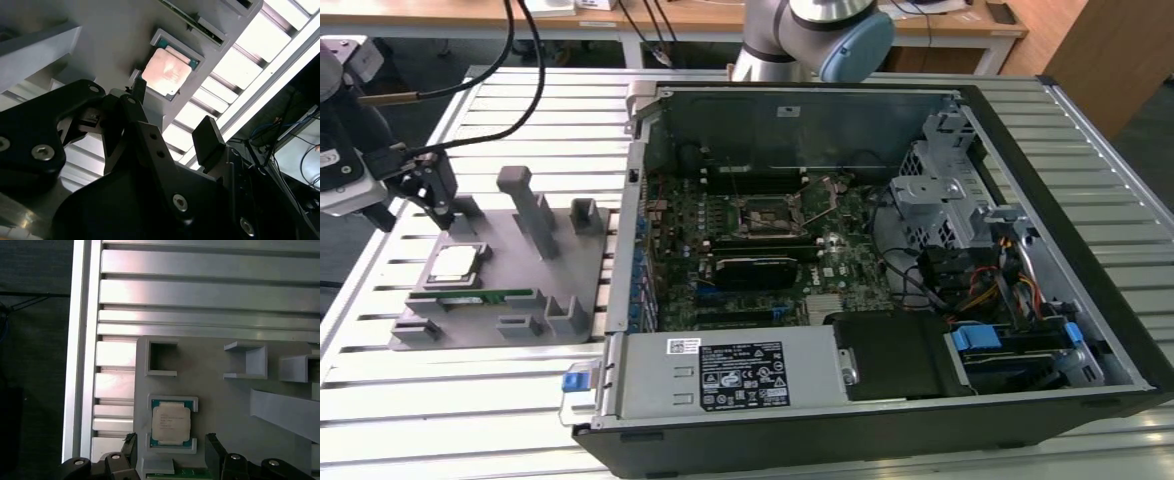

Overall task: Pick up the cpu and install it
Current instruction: 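Pick up the cpu and move it towards the insertion slot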

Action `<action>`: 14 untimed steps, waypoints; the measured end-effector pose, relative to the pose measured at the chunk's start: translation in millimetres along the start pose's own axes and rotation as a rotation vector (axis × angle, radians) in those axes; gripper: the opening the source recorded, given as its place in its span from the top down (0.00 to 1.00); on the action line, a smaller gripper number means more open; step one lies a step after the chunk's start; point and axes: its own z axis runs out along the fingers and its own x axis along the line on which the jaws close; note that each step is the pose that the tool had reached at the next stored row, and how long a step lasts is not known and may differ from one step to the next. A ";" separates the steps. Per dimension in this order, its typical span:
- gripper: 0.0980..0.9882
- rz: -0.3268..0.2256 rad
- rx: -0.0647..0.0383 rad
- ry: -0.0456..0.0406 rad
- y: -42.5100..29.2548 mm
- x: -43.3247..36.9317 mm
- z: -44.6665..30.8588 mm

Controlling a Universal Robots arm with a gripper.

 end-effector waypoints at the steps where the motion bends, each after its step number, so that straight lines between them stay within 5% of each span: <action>1: 0.38 0.001 0.000 0.0000 -0.1 -0.2 1.5; 9: 0.38 0.002 0.002 -0.0031 -0.8 -0.2 13.9; 14: 0.38 0.004 0.015 -0.0060 -1.0 -0.2 19.9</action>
